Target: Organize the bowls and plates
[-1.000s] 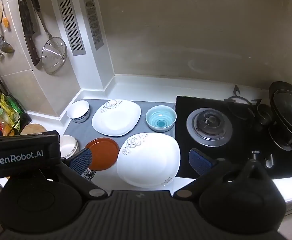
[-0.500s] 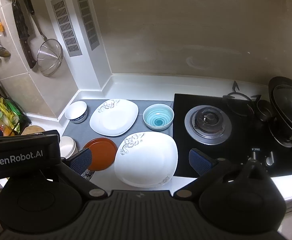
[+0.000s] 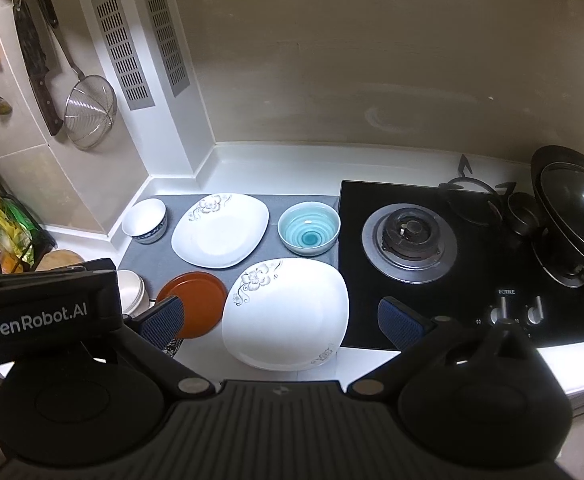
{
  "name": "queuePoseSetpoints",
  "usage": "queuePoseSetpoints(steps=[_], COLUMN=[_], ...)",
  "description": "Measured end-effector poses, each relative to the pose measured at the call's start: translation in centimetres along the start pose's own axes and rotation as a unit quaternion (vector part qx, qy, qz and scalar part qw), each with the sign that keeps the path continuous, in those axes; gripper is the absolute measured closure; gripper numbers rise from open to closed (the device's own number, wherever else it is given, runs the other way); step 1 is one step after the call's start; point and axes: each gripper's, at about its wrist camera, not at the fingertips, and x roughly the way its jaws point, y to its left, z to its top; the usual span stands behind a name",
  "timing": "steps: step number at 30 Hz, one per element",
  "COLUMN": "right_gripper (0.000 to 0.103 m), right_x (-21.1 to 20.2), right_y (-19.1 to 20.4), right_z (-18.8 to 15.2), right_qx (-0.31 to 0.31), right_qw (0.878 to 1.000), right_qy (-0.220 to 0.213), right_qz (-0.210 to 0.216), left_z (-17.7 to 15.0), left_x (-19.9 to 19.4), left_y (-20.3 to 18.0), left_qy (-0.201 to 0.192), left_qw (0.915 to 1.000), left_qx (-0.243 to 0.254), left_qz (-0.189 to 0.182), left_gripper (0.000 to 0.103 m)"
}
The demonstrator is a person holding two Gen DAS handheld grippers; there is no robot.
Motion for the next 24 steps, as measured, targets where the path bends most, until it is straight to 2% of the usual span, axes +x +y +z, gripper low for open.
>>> queuePoseSetpoints(steps=[24], right_gripper=[0.0], right_x=[0.0], right_y=[1.3], right_z=[-1.0], right_qx=[0.0], right_qw=[1.0], right_qy=[0.01], right_qz=[0.003], left_z=[-1.1], left_x=[0.0], left_y=[0.6], left_qy=[0.004], left_qw=[1.0], left_qx=[0.001], left_qz=[0.004], left_gripper=[0.003])
